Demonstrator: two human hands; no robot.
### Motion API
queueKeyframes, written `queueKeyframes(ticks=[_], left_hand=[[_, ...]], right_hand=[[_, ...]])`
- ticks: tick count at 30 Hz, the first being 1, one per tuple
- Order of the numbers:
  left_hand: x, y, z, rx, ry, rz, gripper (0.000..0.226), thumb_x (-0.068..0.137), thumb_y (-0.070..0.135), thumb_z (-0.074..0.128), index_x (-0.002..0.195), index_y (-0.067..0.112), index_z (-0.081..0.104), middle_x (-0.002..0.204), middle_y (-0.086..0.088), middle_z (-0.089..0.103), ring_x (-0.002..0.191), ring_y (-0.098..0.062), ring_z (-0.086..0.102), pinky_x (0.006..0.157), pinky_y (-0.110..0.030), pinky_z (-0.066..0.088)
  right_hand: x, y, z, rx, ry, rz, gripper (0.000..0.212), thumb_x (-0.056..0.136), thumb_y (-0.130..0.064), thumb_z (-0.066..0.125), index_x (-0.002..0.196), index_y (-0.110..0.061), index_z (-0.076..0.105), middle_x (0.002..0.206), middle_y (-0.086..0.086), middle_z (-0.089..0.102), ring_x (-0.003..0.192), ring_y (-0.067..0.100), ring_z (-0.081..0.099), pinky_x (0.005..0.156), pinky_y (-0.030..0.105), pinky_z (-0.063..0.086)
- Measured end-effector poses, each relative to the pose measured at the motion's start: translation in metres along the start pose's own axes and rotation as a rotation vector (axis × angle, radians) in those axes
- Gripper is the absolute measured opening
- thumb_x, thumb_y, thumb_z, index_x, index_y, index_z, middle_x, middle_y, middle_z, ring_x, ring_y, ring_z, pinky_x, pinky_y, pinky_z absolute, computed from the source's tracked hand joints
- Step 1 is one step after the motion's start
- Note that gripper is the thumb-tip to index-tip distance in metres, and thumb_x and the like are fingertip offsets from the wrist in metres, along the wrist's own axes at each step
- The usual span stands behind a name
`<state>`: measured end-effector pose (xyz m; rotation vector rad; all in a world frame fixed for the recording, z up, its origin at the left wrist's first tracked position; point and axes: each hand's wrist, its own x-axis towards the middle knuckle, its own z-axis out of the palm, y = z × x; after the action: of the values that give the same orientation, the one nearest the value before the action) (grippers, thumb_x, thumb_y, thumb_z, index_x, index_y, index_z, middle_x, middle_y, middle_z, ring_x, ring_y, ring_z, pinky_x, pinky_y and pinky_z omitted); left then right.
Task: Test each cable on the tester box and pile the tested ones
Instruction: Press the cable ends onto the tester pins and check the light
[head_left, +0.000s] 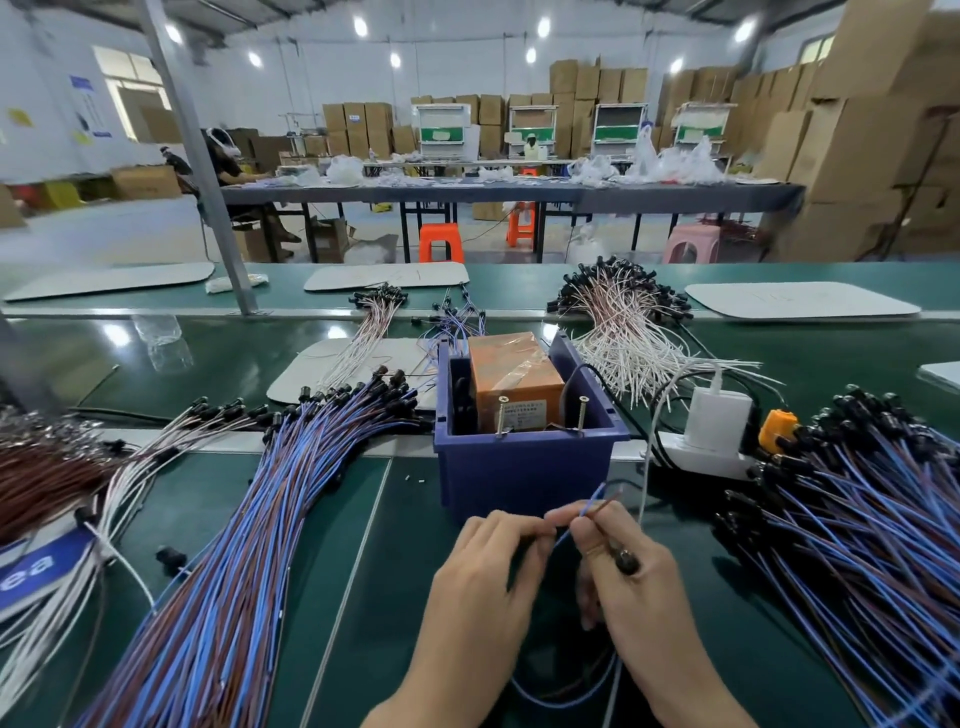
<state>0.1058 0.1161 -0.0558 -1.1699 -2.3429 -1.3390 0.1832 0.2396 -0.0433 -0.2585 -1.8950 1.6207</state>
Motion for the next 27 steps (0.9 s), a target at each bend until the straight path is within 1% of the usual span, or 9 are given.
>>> queueKeyframes(ticks=[3, 6, 11, 13, 15, 17, 20, 23, 27], left_hand=[[0.001, -0.001, 0.0, -0.043, -0.012, -0.027, 0.017, 0.097, 0.046, 0.053, 0.107, 0.036, 0.063, 0.105, 0.023, 0.056, 0.097, 0.0, 0.055, 0.081, -0.029, 0.048], [0.0, -0.002, 0.002, -0.07, -0.048, -0.01, 0.019, 0.092, 0.054, 0.046, 0.105, 0.041, 0.052, 0.105, 0.024, 0.055, 0.098, 0.002, 0.055, 0.082, -0.027, 0.047], [0.003, -0.008, 0.003, -0.133, 0.184, -0.086, 0.003, 0.1, 0.041, 0.05, 0.099, 0.044, 0.051, 0.093, 0.017, 0.059, 0.087, -0.006, 0.059, 0.071, -0.014, 0.043], [0.008, -0.008, 0.0, -0.204, 0.305, -0.114, 0.004, 0.1, 0.048, 0.043, 0.099, 0.047, 0.047, 0.083, 0.014, 0.06, 0.073, -0.008, 0.058, 0.064, -0.012, 0.039], [0.014, -0.009, -0.001, -0.228, 0.378, -0.108, 0.009, 0.103, 0.048, 0.038, 0.101, 0.044, 0.046, 0.074, 0.012, 0.055, 0.06, -0.01, 0.05, 0.057, -0.016, 0.037], [0.02, -0.011, -0.001, -0.231, 0.413, -0.109, 0.01, 0.104, 0.044, 0.038, 0.103, 0.041, 0.047, 0.071, 0.011, 0.052, 0.057, -0.011, 0.046, 0.055, -0.023, 0.036], [0.025, -0.014, 0.0, -0.251, 0.467, -0.149, 0.012, 0.103, 0.041, 0.041, 0.108, 0.043, 0.052, 0.075, 0.013, 0.057, 0.06, -0.01, 0.05, 0.056, -0.021, 0.041], [0.024, -0.014, 0.002, -0.254, 0.47, -0.161, 0.019, 0.102, 0.04, 0.042, 0.116, 0.042, 0.055, 0.078, 0.015, 0.06, 0.061, -0.01, 0.053, 0.056, -0.019, 0.043], [0.02, -0.011, 0.003, -0.226, 0.418, -0.136, 0.018, 0.105, 0.035, 0.042, 0.116, 0.042, 0.054, 0.073, 0.009, 0.059, 0.054, -0.011, 0.049, 0.05, -0.024, 0.04]], right_hand=[[0.002, 0.001, 0.007, 0.014, -0.01, 0.001, 0.02, 0.091, -0.035, 0.056, 0.09, -0.033, 0.076, 0.068, -0.014, 0.064, 0.046, 0.01, 0.053, 0.044, 0.022, 0.044], [0.005, 0.004, 0.01, 0.014, 0.003, 0.007, 0.02, 0.09, -0.036, 0.058, 0.09, -0.036, 0.077, 0.074, -0.005, 0.069, 0.052, 0.01, 0.056, 0.045, 0.024, 0.046], [0.013, 0.007, 0.014, -0.016, 0.053, -0.014, 0.022, 0.094, -0.039, 0.054, 0.098, -0.043, 0.075, 0.089, -0.004, 0.077, 0.081, 0.01, 0.073, 0.06, 0.023, 0.057], [0.019, 0.008, 0.013, -0.025, 0.168, -0.05, 0.023, 0.098, -0.039, 0.05, 0.102, -0.045, 0.072, 0.082, -0.004, 0.074, 0.075, 0.009, 0.071, 0.062, 0.022, 0.056], [0.023, 0.01, 0.012, -0.085, 0.262, -0.096, 0.025, 0.1, -0.044, 0.046, 0.109, -0.052, 0.068, 0.066, -0.005, 0.063, 0.057, 0.01, 0.057, 0.053, 0.023, 0.048], [0.024, 0.012, 0.01, -0.154, 0.309, -0.131, 0.027, 0.099, -0.051, 0.042, 0.114, -0.061, 0.062, 0.058, -0.003, 0.053, 0.053, 0.011, 0.044, 0.05, 0.024, 0.039], [0.02, 0.012, 0.01, -0.205, 0.335, -0.162, 0.028, 0.094, -0.057, 0.04, 0.117, -0.072, 0.048, 0.082, -0.005, 0.062, 0.056, 0.004, 0.047, 0.053, 0.015, 0.041], [0.018, 0.011, 0.009, -0.2, 0.358, -0.168, 0.019, 0.099, -0.049, 0.044, 0.109, -0.064, 0.047, 0.088, -0.017, 0.065, 0.055, 0.006, 0.051, 0.05, 0.015, 0.042], [0.019, 0.012, 0.008, -0.212, 0.376, -0.161, 0.01, 0.101, -0.046, 0.044, 0.104, -0.052, 0.052, 0.077, -0.006, 0.062, 0.052, 0.005, 0.049, 0.046, 0.021, 0.04]])
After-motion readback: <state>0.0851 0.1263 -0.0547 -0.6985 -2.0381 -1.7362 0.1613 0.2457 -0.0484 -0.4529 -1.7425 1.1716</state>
